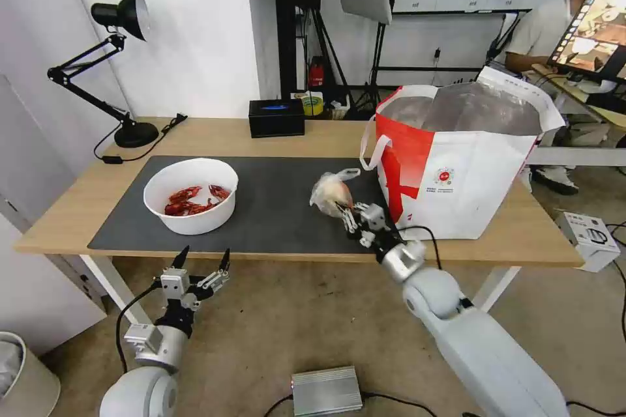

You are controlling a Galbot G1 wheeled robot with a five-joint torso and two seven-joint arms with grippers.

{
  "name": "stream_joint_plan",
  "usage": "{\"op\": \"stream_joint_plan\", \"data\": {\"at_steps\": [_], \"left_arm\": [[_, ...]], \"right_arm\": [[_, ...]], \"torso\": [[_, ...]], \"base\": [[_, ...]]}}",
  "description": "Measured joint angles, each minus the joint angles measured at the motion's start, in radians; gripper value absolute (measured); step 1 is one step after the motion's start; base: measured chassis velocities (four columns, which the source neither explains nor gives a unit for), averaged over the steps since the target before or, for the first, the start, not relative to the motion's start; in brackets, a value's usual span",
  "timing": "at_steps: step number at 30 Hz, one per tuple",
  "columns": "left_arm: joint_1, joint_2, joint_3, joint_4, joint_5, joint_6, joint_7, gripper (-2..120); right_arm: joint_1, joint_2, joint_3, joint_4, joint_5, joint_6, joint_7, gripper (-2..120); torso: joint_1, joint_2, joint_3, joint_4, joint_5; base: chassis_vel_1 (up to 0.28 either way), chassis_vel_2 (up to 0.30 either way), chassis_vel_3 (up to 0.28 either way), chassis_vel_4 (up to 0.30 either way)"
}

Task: Pick up the trash from the table and place it into the takeout bag.

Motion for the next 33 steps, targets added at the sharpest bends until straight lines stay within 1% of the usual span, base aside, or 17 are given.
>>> {"op": "stream_joint_plan", "data": {"at_steps": [2, 3, 7, 10, 14, 16, 18, 19, 20, 21, 24, 25, 28, 29, 31, 32, 33], "left_arm": [[0.0, 0.0, 0.0, 0.002, 0.0, 0.0, 0.0, 100], [0.0, 0.0, 0.0, 0.002, 0.0, 0.0, 0.0, 100], [0.0, -0.001, 0.001, 0.004, 0.001, 0.0, 0.0, 100], [-0.001, -0.003, 0.005, 0.004, 0.002, 0.0, 0.001, 100], [-0.001, -0.004, 0.008, 0.003, 0.003, 0.0, 0.001, 100], [-0.003, -0.004, 0.013, 0.003, 0.007, 0.0, 0.001, 100], [-0.005, -0.005, 0.015, 0.003, 0.009, 0.0, 0.001, 100], [-0.006, -0.005, 0.016, 0.003, 0.011, 0.0, 0.001, 100], [-0.008, -0.005, 0.017, 0.003, 0.013, 0.0, 0.001, 100], [-0.008, -0.005, 0.017, 0.003, 0.013, 0.0, 0.001, 100], [-0.009, -0.004, 0.017, -0.01, 0.016, 0.001, 0.0, 100], [-0.009, -0.004, 0.017, -0.01, 0.016, 0.001, 0.0, 100], [-0.007, 0.005, 0.014, -0.021, 0.011, 0.003, 0.0, 100], [-0.007, 0.005, 0.014, -0.021, 0.011, 0.003, 0.0, 100], [-0.005, 0.008, 0.012, -0.022, 0.007, 0.004, 0.0, 100], [-0.004, 0.008, 0.012, -0.022, 0.006, 0.004, 0.0, 100], [-0.004, 0.008, 0.012, -0.022, 0.006, 0.004, 0.0, 100]], "right_arm": [[-0.03, -0.001, 0.053, 0.054, 0.053, 0.028, -0.058, 3], [-0.03, -0.001, 0.053, 0.054, 0.053, 0.028, -0.058, 3], [-0.036, -0.016, 0.119, 0.118, 0.163, 0.04, -0.094, 3], [-0.021, -0.043, 0.207, 0.178, 0.263, 0.001, -0.057, 3], [-0.005, -0.071, 0.265, 0.203, 0.336, -0.034, 0.005, 3], [0.02, -0.116, 0.311, 0.218, 0.431, -0.072, 0.091, 3], [0.03, -0.133, 0.323, 0.224, 0.46, -0.086, 0.119, 3], [0.041, -0.152, 0.334, 0.236, 0.492, -0.105, 0.159, 3], [0.057, -0.173, 0.341, 0.255, 0.531, -0.143, 0.237, 3], [0.057, -0.173, 0.341, 0.255, 0.531, -0.143, 0.237, 3], [0.131, -0.236, 0.343, 0.308, 0.651, -0.283, 0.474, 3], [0.131, -0.236, 0.343, 0.308, 0.651, -0.283, 0.474, 3], [0.234, -0.317, 0.324, 0.303, 0.729, -0.426, 0.638, 3], [0.234, -0.317, 0.324, 0.303, 0.729, -0.426, 0.638, 3], [0.343, -0.364, 0.292, 0.269, 0.81, -0.572, 0.786, 3], [0.389, -0.375, 0.274, 0.248, 0.843, -0.618, 0.834, 3], [0.389, -0.375, 0.274, 0.248, 0.843, -0.618, 0.834, 3]], "torso": [[0.0, 0.0, 0.0, -0.0001, 0.0], [0.0, 0.0, 0.0, -0.0001, 0.0], [0.0, 0.0, 0.0, 0.0002, 0.0], [0.0, 0.0, 0.0, 0.0001, 0.0001], [0.0, 0.0, 0.0, 0.0, -0.0001], [0.0, 0.0, 0.0, 0.0001, 0.0001], [0.0, 0.0, 0.0, 0.0, 0.0001], [0.0, 0.0, 0.0, -0.0001, 0.0001], [0.0, 0.0, 0.0, 0.0, 0.0001], [0.0, 0.0, 0.0, 0.0, 0.0001], [0.0, 0.0, 0.0, 0.0001, -0.0001], [0.0, 0.0, 0.0, 0.0001, -0.0001], [0.0, 0.0, 0.0, 0.0, 0.0], [0.0, 0.0, 0.0, 0.0, 0.0], [0.0, 0.0, 0.0, 0.0, 0.0], [0.0, 0.0, 0.0, 0.0, -0.0001], [0.0, 0.0, 0.0, 0.0, -0.0001]], "base": [[0.0, 0.0, 0.0, 0.0], [0.0, 0.0, 0.0, 0.0], [0.0, 0.0, 0.0, 0.0], [0.0, 0.0, 0.0, 0.0], [0.0, 0.0, 0.0, 0.0], [0.0, 0.0, 0.0, 0.0], [0.0, 0.0, 0.0, 0.0], [0.0, 0.0, 0.0, 0.0], [0.0, 0.0, 0.0, 0.0], [0.0, 0.0, 0.0, 0.0], [0.0, 0.0, 0.0, 0.0], [0.0, 0.0, 0.0, 0.0], [0.0, 0.0, 0.0, 0.0], [0.0, 0.0, 0.0, 0.0], [0.0, 0.0, 0.0, 0.0], [0.0, 0.0, 0.0, 0.0], [0.0, 0.0, 0.0, 0.0]]}}
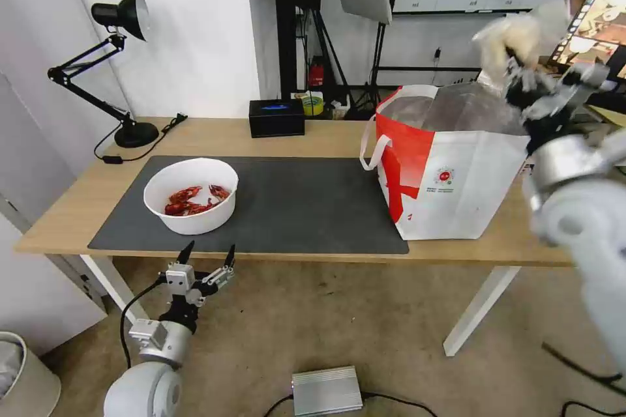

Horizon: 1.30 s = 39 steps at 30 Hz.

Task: Pick up the trash from the table and place it into the takeout bag.

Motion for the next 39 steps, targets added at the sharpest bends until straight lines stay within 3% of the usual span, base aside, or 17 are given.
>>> {"op": "stream_joint_plan", "data": {"at_steps": [3, 4, 7, 12, 16, 39], "left_arm": [[0.004, -0.002, 0.001, -0.001, -0.001, 0.0, 0.0, 100], [0.004, -0.002, 0.001, -0.001, -0.001, 0.0, 0.0, 100], [0.005, -0.003, 0.0, -0.002, -0.004, 0.0, 0.001, 100], [0.006, 0.003, -0.006, -0.002, -0.011, 0.0, 0.001, 100], [0.006, 0.008, -0.01, 0.001, -0.017, -0.001, 0.001, 100], [-0.002, 0.006, -0.008, 0.002, -0.019, 0.0, 0.001, 100]], "right_arm": [[0.131, -0.015, -0.064, -0.065, 0.146, -0.152, 0.129, 3], [0.131, -0.015, -0.064, -0.065, 0.146, -0.152, 0.129, 3], [0.199, -0.001, -0.093, -0.106, 0.3, -0.27, 0.253, 3], [0.196, 0.02, -0.096, -0.121, 0.345, -0.305, 0.299, 3], [0.173, 0.032, -0.091, -0.121, 0.345, -0.311, 0.297, 10], [0.122, 0.054, -0.055, -0.094, 0.334, -0.305, 0.272, 96]], "torso": [[0.0, 0.0, 0.0, 0.0002, 0.0001], [0.0, 0.0, 0.0, 0.0002, 0.0001], [0.0, 0.0, 0.0, 0.0002, 0.0], [0.0, 0.0, 0.0, 0.0001, 0.0], [0.0, 0.0, 0.0, 0.0001, 0.0001], [0.0, 0.0, 0.0, 0.0, 0.0]], "base": [[0.0, 0.0, 0.0, 0.0], [0.0, 0.0, 0.0, 0.0], [0.0, 0.0, 0.0, 0.0], [0.0, 0.0, 0.0, 0.0], [0.0, 0.0, 0.0, 0.0], [0.0, 0.0, 0.0, 0.0]]}}
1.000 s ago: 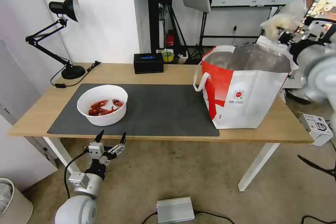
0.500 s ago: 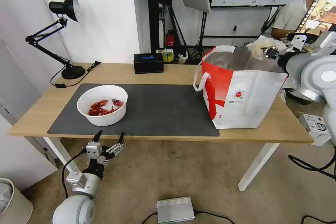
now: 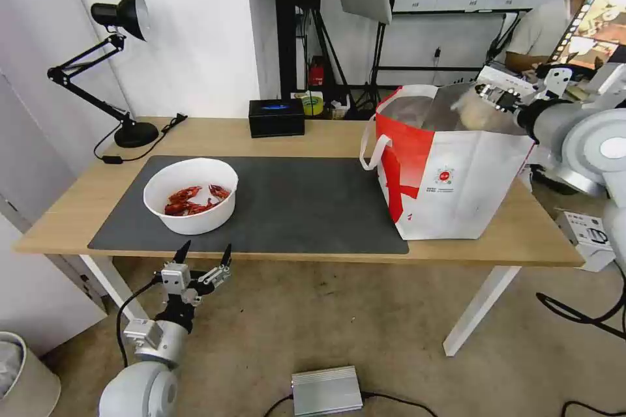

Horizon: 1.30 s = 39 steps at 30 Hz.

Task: Pick up the trash from the table and place it into the takeout bag.

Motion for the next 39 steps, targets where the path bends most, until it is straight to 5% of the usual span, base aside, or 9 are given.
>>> {"op": "stream_joint_plan", "data": {"at_steps": [18, 22, 24, 28, 39], "left_arm": [[0.007, -0.001, -0.006, -0.008, -0.001, 0.0, 0.0, 100], [0.006, 0.0, -0.007, -0.009, -0.002, 0.0, 0.0, 100], [0.003, 0.002, -0.007, -0.009, -0.003, 0.0, 0.0, 100], [0.0, 0.004, -0.007, -0.009, -0.005, 0.0, 0.0, 100], [-0.006, 0.022, -0.011, -0.026, -0.027, 0.013, -0.001, 100]], "right_arm": [[-0.034, 0.024, 0.016, 0.016, -0.011, 0.084, -0.042, 100], [-0.079, 0.019, 0.024, 0.036, -0.116, 0.142, -0.186, 100], [-0.149, 0.007, 0.028, 0.064, -0.305, 0.268, -0.382, 100], [-0.255, 0.0, 0.04, 0.1, -0.49, 0.424, -0.58, 100], [-0.516, 0.071, 0.099, 0.211, -0.795, 0.706, -0.764, 100]], "torso": [[0.0, 0.0, 0.0, 0.0, -0.0001], [0.0, 0.0, 0.0, 0.0002, 0.0], [0.0, 0.0, 0.0, -0.0001, 0.0], [0.0, 0.0, 0.0, -0.0001, 0.0], [0.0, 0.0, 0.0, -0.0001, -0.0002]], "base": [[0.0, 0.0, 0.0, 0.0], [0.0, 0.0, 0.0, 0.0], [0.0, 0.0, 0.0, 0.0], [0.0, 0.0, 0.0, 0.0], [0.0, 0.0, 0.0, 0.0]]}}
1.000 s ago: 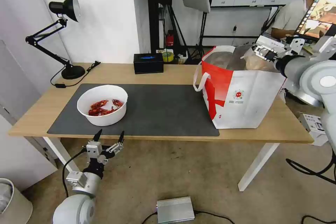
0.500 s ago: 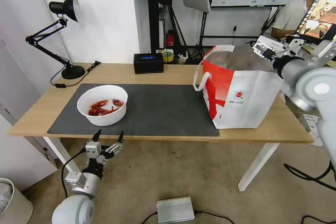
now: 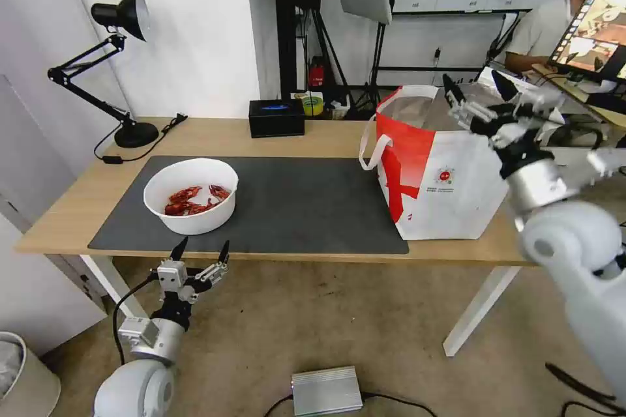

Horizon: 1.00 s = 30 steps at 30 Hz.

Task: Pick up the trash from the table and place it into the takeout bag.

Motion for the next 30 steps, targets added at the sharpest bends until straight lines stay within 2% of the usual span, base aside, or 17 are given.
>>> {"op": "stream_joint_plan", "data": {"at_steps": [1, 2, 4, 5, 8, 9, 11, 15, 22, 24, 30], "left_arm": [[0.001, 0.003, -0.002, -0.006, -0.005, 0.006, -0.001, 100], [0.001, 0.003, -0.002, -0.006, -0.005, 0.006, -0.001, 100], [0.004, 0.007, -0.003, -0.014, -0.008, 0.015, -0.004, 100], [0.004, 0.007, -0.003, -0.014, -0.008, 0.015, -0.004, 100], [0.003, 0.009, -0.004, -0.021, -0.01, 0.019, -0.004, 100], [0.003, 0.009, -0.004, -0.021, -0.01, 0.019, -0.004, 100], [0.002, 0.014, -0.007, -0.024, -0.013, 0.02, -0.004, 100], [0.002, 0.022, -0.01, -0.028, -0.021, 0.028, -0.004, 100], [-0.002, 0.027, -0.01, -0.031, -0.023, 0.04, -0.004, 100], [-0.006, 0.028, -0.009, -0.039, -0.024, 0.048, -0.004, 100], [-0.006, 0.027, -0.011, -0.044, -0.025, 0.053, -0.004, 100]], "right_arm": [[-0.048, 0.031, 0.009, 0.015, -0.052, 0.026, -0.006, 100], [-0.048, 0.031, 0.009, 0.015, -0.052, 0.026, -0.006, 100], [-0.142, 0.102, 0.026, 0.027, -0.133, 0.064, -0.012, 100], [-0.142, 0.102, 0.026, 0.027, -0.133, 0.064, -0.012, 100], [-0.261, 0.206, 0.05, 0.023, -0.236, 0.107, -0.023, 100], [-0.261, 0.206, 0.05, 0.023, -0.236, 0.107, -0.023, 100], [-0.324, 0.266, 0.066, 0.013, -0.291, 0.132, -0.033, 100], [-0.398, 0.334, 0.086, -0.01, -0.352, 0.168, -0.042, 100], [-0.472, 0.389, 0.089, -0.024, -0.406, 0.194, -0.042, 100], [-0.523, 0.426, 0.082, -0.033, -0.446, 0.216, -0.04, 100], [-0.589, 0.454, 0.053, -0.039, -0.487, 0.221, -0.016, 100]], "torso": [[0.0, 0.0, 0.0, 0.0, 0.0002], [0.0, 0.0, 0.0, 0.0, 0.0002], [0.0, 0.0, 0.0, 0.0002, 0.0002], [0.0, 0.0, 0.0, 0.0002, 0.0002], [0.0, 0.0, 0.0, 0.0001, 0.0], [0.0, 0.0, 0.0, 0.0001, 0.0], [0.0, 0.0, 0.0, 0.0, 0.0001], [0.0, 0.0, 0.0, 0.0, 0.0], [0.0, 0.0, 0.0, 0.0001, 0.0], [0.0, 0.0, 0.0, 0.0, 0.0001], [0.0, 0.0, 0.0, 0.0001, 0.0]], "base": [[0.0, 0.0, 0.0, 0.0], [0.0, 0.0, 0.0, 0.0], [0.0, 0.0, 0.0, 0.0], [0.0, 0.0, 0.0, 0.0], [0.0, 0.0, 0.0, 0.0], [0.0, 0.0, 0.0, 0.0], [0.0, 0.0, 0.0, 0.0], [0.0, 0.0, 0.0, 0.0], [0.0, 0.0, 0.0, 0.0], [0.0, 0.0, 0.0, 0.0], [0.0, 0.0, 0.0, 0.0]]}}
